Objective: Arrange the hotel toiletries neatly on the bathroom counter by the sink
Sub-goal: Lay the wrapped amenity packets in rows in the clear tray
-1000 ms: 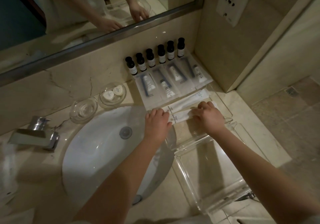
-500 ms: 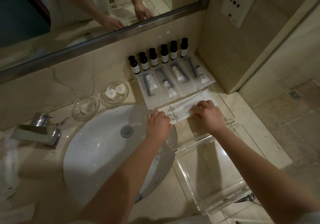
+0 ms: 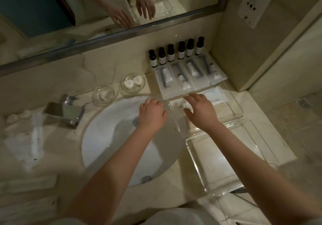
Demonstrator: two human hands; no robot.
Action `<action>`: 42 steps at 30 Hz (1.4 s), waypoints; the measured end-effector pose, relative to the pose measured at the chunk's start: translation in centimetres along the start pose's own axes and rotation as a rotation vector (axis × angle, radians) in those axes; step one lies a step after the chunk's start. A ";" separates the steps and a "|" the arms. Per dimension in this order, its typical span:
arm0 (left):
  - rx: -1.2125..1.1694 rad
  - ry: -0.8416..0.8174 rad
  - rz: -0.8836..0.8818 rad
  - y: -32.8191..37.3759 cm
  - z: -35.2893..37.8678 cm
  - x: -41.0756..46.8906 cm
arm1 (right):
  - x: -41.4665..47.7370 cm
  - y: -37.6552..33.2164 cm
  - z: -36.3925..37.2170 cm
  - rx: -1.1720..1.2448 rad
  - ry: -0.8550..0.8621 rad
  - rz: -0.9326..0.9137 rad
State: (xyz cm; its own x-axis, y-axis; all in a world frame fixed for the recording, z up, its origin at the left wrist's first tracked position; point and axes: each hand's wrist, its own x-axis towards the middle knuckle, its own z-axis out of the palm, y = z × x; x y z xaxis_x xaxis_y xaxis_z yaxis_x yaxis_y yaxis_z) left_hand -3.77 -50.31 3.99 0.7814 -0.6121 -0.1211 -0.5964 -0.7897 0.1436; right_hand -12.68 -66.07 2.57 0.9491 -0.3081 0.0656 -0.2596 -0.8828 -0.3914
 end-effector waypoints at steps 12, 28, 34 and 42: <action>-0.110 -0.030 -0.264 -14.0 -1.3 -12.5 | -4.0 -16.2 4.0 -0.019 -0.197 -0.188; -0.319 -0.234 -0.658 -34.0 3.5 -31.9 | -8.2 -35.8 15.2 -0.167 -0.863 -0.458; -0.145 -0.254 -0.548 -36.3 3.5 -32.9 | -8.2 -39.2 17.2 -0.146 -0.860 -0.487; -0.088 0.055 -0.326 -35.0 0.4 -29.7 | -8.3 -41.8 16.4 -0.246 -0.579 -0.751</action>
State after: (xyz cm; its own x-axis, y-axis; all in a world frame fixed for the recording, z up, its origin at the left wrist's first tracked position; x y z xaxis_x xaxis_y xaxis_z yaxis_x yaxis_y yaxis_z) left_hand -6.22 -4.52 2.19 0.9386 -0.3228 -0.1220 -0.2971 -0.9357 0.1901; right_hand -6.74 -20.83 3.30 0.8062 0.5281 -0.2668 0.4806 -0.8475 -0.2253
